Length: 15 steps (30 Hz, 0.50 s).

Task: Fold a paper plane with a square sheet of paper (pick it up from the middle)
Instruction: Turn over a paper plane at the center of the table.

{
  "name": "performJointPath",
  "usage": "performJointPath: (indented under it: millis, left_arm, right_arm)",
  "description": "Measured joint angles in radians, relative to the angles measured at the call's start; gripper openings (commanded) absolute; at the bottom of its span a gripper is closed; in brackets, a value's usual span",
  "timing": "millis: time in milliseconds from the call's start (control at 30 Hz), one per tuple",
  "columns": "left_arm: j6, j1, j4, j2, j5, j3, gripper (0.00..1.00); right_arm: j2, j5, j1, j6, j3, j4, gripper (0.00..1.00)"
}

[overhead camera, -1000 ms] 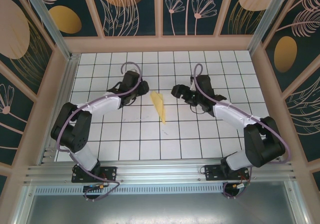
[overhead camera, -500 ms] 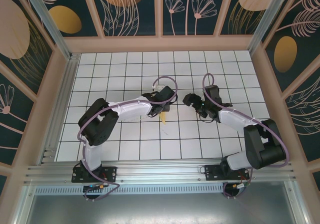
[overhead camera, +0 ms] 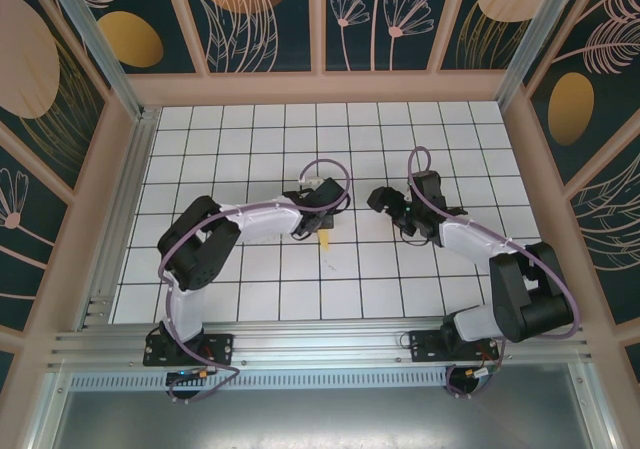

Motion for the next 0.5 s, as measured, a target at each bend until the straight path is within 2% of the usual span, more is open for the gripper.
performJointPath:
  millis: [233, 500]
  left_arm:
    - [-0.002, 0.096, 0.342, -0.194, 0.241, -0.301, 0.0]
    - [-0.066, 0.153, 0.737, -0.24, 0.532, -0.49, 0.0]
  right_arm:
    - [0.0, -0.011, 0.013, -0.003, 0.0, 0.0, 0.85]
    - [0.021, -0.002, 0.173, -0.007, 0.035, -0.003, 0.69]
